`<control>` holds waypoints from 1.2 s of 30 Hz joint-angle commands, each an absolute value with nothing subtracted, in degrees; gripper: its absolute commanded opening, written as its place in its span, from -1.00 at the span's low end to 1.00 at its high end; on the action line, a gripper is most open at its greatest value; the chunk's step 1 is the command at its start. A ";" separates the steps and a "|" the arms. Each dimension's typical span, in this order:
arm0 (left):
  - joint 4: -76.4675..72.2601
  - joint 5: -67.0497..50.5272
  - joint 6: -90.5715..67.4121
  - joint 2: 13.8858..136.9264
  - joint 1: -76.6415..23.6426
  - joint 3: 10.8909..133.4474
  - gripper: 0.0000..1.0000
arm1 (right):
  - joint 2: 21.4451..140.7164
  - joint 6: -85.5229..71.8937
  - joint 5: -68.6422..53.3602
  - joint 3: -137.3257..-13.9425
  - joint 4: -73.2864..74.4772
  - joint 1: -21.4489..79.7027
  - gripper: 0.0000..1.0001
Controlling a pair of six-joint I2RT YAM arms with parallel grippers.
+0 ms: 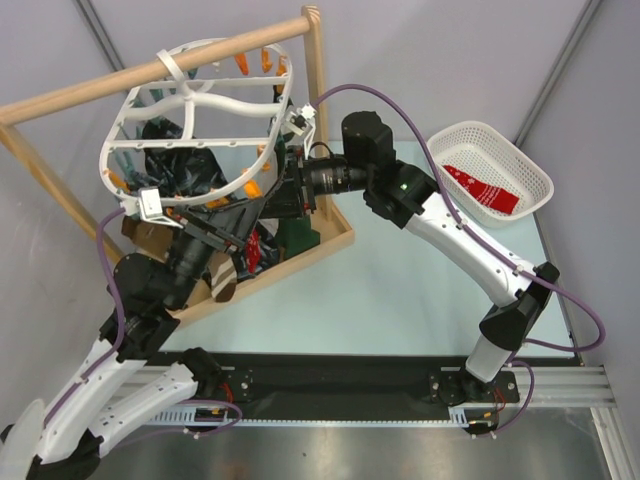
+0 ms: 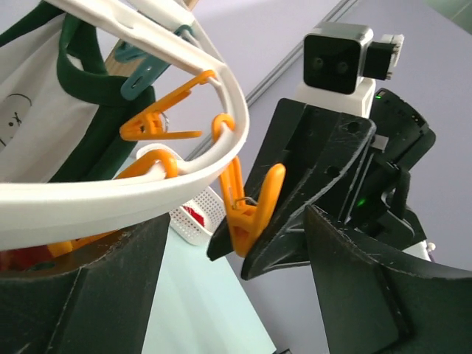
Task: Clip the socks to the hanger
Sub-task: Open the clamp at the hanger.
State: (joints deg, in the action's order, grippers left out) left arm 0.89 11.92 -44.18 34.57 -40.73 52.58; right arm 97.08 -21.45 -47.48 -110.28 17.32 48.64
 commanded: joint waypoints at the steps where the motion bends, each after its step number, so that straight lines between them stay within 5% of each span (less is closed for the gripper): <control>1: 1.93 13.09 -45.35 34.89 -40.43 51.59 0.59 | 95.80 -23.55 -49.75 -111.62 12.13 49.04 -1.00; 8: -4.83 11.95 -45.35 36.21 -40.43 49.57 0.67 | 94.84 -24.08 -50.45 -110.13 11.43 49.13 -1.00; 20: -9.14 13.53 -45.96 36.91 -40.43 50.36 0.45 | 94.31 -24.87 -50.89 -108.81 10.02 49.13 -1.00; 31: -11.69 14.24 -47.29 35.16 -40.43 48.60 -0.12 | 94.31 -24.43 -50.80 -108.19 10.11 49.04 -1.00; 36: -10.99 14.68 -47.20 35.33 -40.52 49.13 -0.60 | 94.48 -24.43 -50.80 -108.19 10.20 49.13 -1.00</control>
